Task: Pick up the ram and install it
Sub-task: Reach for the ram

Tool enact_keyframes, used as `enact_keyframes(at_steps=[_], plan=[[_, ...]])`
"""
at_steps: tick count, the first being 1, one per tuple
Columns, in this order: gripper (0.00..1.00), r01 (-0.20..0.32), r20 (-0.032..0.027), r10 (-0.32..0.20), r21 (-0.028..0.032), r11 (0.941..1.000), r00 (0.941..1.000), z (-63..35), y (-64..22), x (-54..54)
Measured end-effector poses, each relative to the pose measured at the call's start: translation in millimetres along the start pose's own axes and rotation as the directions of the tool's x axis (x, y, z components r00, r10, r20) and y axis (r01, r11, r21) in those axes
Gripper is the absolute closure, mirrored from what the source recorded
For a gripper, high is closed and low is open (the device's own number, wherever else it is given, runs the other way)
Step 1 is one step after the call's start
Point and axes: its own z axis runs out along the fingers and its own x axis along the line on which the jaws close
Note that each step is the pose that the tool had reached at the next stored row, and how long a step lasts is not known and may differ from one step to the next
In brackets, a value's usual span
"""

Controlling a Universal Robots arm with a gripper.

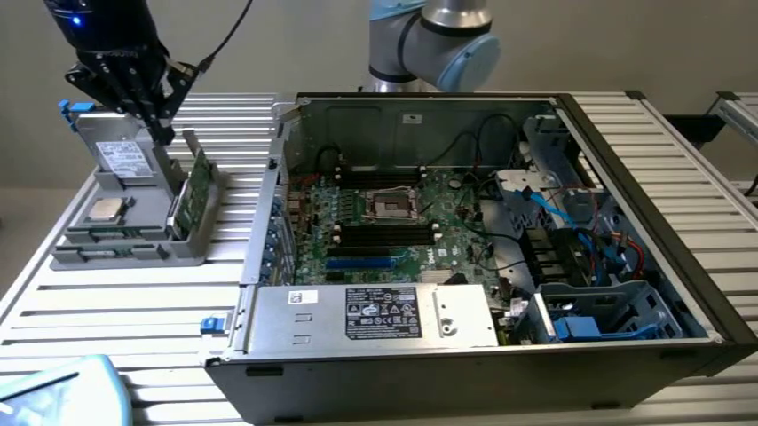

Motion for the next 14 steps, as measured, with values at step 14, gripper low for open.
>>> enact_keyframes(at_steps=[14], plan=[[0.89,0.000,-0.0020,0.000,0.0000,1.0000,1.0000,12.1,-5.3,63.7]])
